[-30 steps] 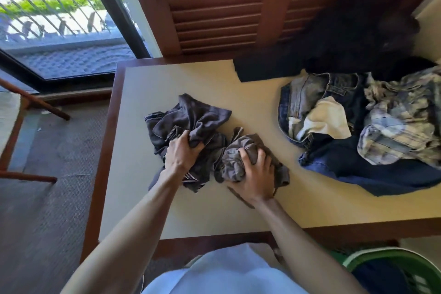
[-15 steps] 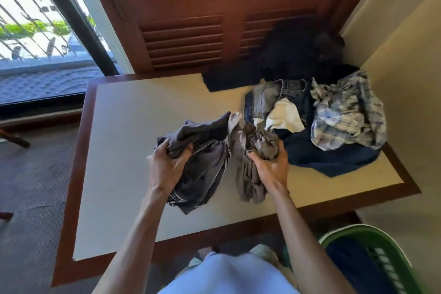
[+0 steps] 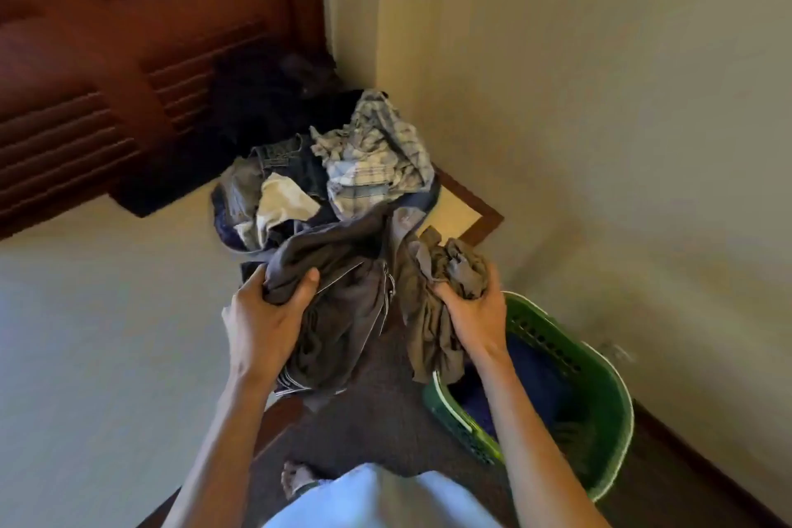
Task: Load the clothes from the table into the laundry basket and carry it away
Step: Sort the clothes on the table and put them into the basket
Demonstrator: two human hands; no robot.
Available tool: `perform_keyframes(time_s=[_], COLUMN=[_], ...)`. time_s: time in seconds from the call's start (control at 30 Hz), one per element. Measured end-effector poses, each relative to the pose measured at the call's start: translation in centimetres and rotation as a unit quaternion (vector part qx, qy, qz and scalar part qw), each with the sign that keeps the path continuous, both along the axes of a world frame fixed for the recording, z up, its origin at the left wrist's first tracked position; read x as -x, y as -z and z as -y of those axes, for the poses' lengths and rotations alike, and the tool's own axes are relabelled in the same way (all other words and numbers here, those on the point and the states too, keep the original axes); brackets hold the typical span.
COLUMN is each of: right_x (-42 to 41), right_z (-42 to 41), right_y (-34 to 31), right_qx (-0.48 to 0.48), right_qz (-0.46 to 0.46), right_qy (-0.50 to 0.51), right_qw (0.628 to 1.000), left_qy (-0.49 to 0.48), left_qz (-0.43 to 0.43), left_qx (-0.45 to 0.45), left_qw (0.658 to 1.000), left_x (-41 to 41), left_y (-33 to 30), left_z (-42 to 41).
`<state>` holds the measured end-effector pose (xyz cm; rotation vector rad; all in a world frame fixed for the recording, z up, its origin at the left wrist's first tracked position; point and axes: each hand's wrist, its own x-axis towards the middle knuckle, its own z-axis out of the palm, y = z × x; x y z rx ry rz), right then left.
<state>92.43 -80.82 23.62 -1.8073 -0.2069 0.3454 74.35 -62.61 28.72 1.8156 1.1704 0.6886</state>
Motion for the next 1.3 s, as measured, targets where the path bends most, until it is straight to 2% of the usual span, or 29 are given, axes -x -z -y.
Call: perform_keyframes(time_s=[0.17,0.33,0.43,0.5,0.6,0.83,0.97,1.13,1.23,1.3], right_x=[-3.9,-6.9,-7.2,-6.5,-4.8,-1.4,-1.8,-2.5,-2.8,-3.0], right_z=[12.3,22.7,26.7,28.4,30.5,33.3,33.6,33.1,32.6,32.1], right_y=[-0.6,0.5,3.5,6.2,10.2,12.6,12.6,12.9,13.1,13.2], right_qx=[0.018,0.08,0.139,0.199,0.273,0.25,0.252,0.253,0.261,0.272], right_qz=[-0.008,-0.001,-0.043,-0.097,-0.154,-0.22,-0.22,-0.206,-0.205,-0.207], right_qy=[0.112,0.197,0.214,0.188,0.138,0.126,0.134,0.114,0.094,0.08], right_qw=[0.993,0.977,0.966,0.957,0.94,0.935,0.933,0.938,0.939,0.936], left_qy=[0.084,0.158,0.202,0.224,0.265,0.323,0.344,0.363,0.336,0.344], left_qz=[0.015,0.044,0.047,0.047,0.026,-0.049,-0.078,-0.163,-0.161,-0.168], left_qx=[0.015,0.005,0.004,0.009,0.017,0.038,0.061,0.081,0.094,0.109], left_qw=[0.996,0.986,0.978,0.974,0.964,0.945,0.934,0.914,0.923,0.917], left_x=[-7.1,-11.4,-13.3,-14.4,-16.4,-19.6,-21.5,-21.8,-20.3,-19.4], left_y=[-0.4,-0.2,0.5,1.0,2.2,5.6,7.7,12.1,12.8,13.0], left_z=[8.0,14.6,17.7,19.6,21.8,24.7,25.6,24.8,24.4,24.3])
